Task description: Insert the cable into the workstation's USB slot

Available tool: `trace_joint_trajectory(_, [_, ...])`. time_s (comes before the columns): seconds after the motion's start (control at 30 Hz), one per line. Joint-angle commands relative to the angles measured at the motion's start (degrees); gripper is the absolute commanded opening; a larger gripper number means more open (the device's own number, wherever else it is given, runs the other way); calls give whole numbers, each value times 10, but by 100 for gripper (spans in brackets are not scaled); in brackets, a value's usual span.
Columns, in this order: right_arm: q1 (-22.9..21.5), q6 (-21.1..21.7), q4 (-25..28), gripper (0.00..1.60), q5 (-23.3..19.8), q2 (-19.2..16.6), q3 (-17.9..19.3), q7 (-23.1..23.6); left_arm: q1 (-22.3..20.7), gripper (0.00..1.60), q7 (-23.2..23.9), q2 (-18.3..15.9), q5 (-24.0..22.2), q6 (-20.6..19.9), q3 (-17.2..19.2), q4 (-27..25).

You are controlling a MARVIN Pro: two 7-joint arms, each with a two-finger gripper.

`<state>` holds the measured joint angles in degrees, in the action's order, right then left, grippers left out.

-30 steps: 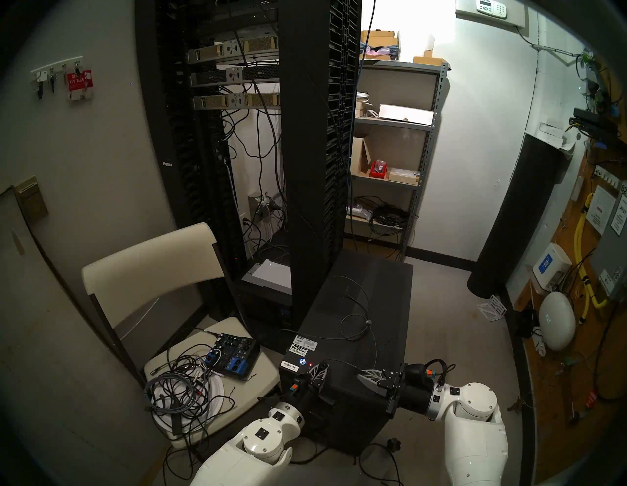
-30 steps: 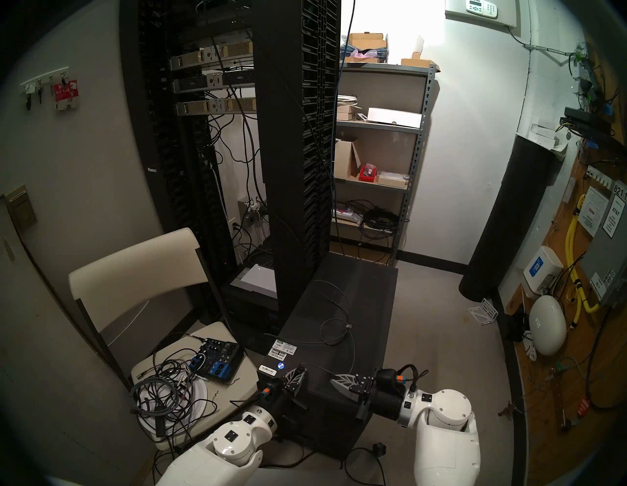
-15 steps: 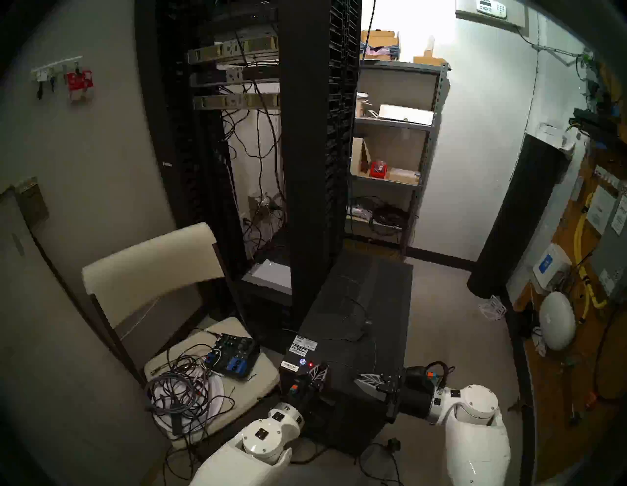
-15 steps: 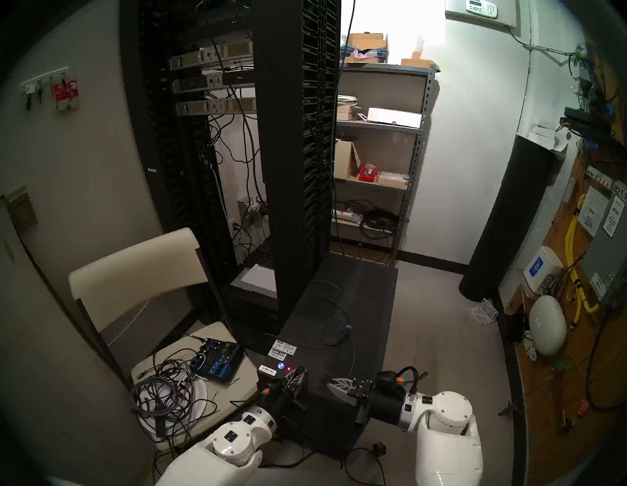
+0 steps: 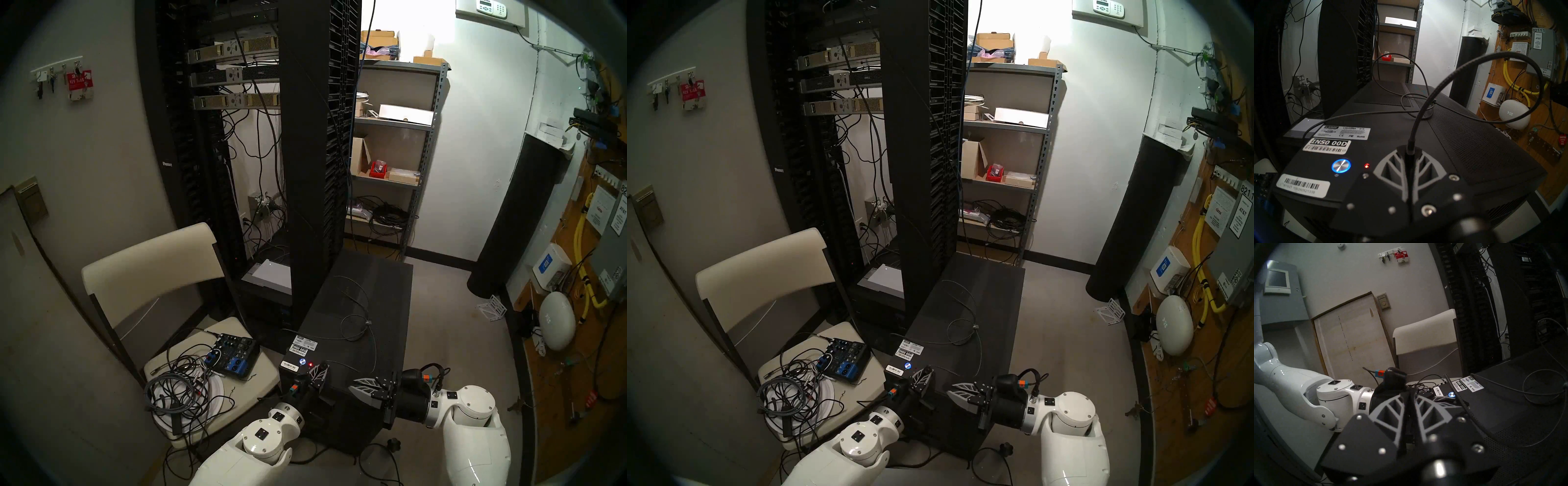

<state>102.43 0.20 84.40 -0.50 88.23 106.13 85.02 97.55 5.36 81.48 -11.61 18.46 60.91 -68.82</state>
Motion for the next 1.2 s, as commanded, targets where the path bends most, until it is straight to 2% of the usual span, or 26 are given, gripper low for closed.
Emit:
trace_joint_trajectory(0.0, [-23, -21, -25, 66, 14, 0, -22, 0, 14, 0, 0, -3, -1, -9, -3, 10])
trace_joint_trajectory(0.07, [-32, -31, -41, 70, 20, 3, -25, -10, 13, 0, 0, -4, -2, -8, -4, 11])
trace_joint_trajectory(0.1, [-36, -34, -45, 77, 22, 4, -26, -14, 13, 0, -1, -4, -2, -8, -4, 11])
trace_joint_trajectory(0.37, [-59, -78, -77, 79, 45, 23, -28, -61, 13, 0, -2, -5, -4, -6, -6, 10])
trace_joint_trajectory(0.47, [-62, -84, -82, 80, 48, 25, -30, -66, 12, 0, -3, -5, -5, -6, -6, 9])
trace_joint_trajectory(0.5, [-62, -89, -82, 93, 48, 29, -28, -73, 12, 0, -3, -5, -5, -6, -6, 9])
trace_joint_trajectory(0.53, [-63, -90, -83, 116, 50, 30, -30, -73, 12, 0, -3, -5, -5, -7, -7, 9])
trace_joint_trajectory(0.57, [-64, -90, -85, 119, 51, 30, -31, -74, 12, 0, -3, -5, -5, -7, -7, 9])
trace_joint_trajectory(0.63, [-66, -92, -88, 110, 54, 32, -31, -78, 12, 0, -4, -5, -5, -6, -7, 9])
trace_joint_trajectory(0.73, [-66, -98, -89, 113, 57, 36, -31, -88, 12, 0, -5, -6, -6, -6, -8, 8])
trace_joint_trajectory(0.87, [-69, -106, -92, 107, 61, 38, -32, -101, 12, 0, -4, -7, -8, -7, -9, 8])
trace_joint_trajectory(1.17, [-73, -136, -101, 93, 102, 41, -45, -149, 9, 0, -4, -9, -9, -5, -12, 10])
